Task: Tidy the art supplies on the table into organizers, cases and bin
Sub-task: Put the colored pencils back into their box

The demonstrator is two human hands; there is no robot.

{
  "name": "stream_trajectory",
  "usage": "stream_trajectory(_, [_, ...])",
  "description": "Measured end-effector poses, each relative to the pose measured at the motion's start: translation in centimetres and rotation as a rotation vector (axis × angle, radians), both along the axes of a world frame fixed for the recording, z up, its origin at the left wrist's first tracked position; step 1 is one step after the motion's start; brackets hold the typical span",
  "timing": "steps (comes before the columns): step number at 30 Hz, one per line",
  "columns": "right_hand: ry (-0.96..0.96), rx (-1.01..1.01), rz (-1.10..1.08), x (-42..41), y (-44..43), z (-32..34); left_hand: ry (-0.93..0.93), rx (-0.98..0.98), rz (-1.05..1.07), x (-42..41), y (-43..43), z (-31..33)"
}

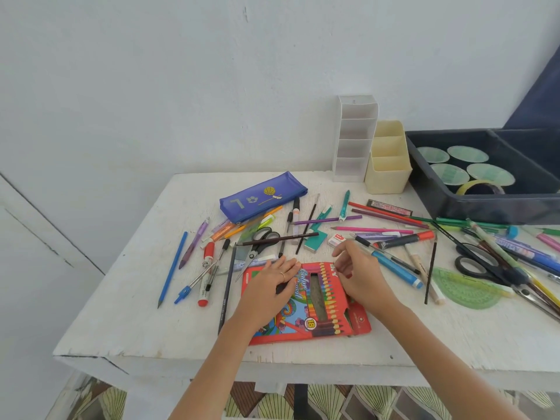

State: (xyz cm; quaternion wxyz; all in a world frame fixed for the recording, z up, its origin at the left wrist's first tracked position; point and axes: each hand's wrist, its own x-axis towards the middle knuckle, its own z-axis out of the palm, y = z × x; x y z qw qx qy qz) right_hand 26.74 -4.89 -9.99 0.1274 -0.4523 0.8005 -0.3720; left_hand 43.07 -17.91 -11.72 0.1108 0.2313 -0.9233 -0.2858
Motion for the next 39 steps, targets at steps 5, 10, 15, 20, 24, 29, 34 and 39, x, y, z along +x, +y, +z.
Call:
stream_trajectory(5, [0.036, -0.002, 0.037, -0.2, 0.3, -0.3, -0.021, -0.017, 0.002, 0.0, 0.1, 0.1])
stream_trajectory(10, [0.134, 0.203, 0.130, -0.5, -0.4, 1.2, -0.035, -0.066, -0.037, 0.0, 0.2, 0.6])
stream_trajectory(15, [0.340, 0.087, 0.133, 1.4, -2.8, 4.3, 0.216, -0.088, 0.141, 1.3, 0.8, 2.8])
stream_trajectory(20, [0.309, 0.010, 0.412, 6.0, -9.1, 5.1, 0.384, -0.158, 0.503, 6.7, -1.2, 4.8])
stream_trajectory(24, [0.276, -0.004, 0.598, 11.1, -14.7, 4.5, 0.366, -0.206, 0.728, 12.7, -3.1, 4.7])
stream_trajectory(29, [0.110, 0.115, 0.499, 17.8, -18.9, 3.5, 0.323, -0.146, 0.951, 18.8, -3.5, 3.9])
stream_trajectory(34, [0.242, 0.460, 0.361, 22.1, -20.7, 2.8, 0.277, -0.094, 1.035, 22.6, -2.5, 3.3])
stream_trajectory(39, [0.059, 0.466, 0.313, 22.7, -20.9, 3.2, 0.272, -0.066, 1.061, 23.7, -2.1, 2.9])
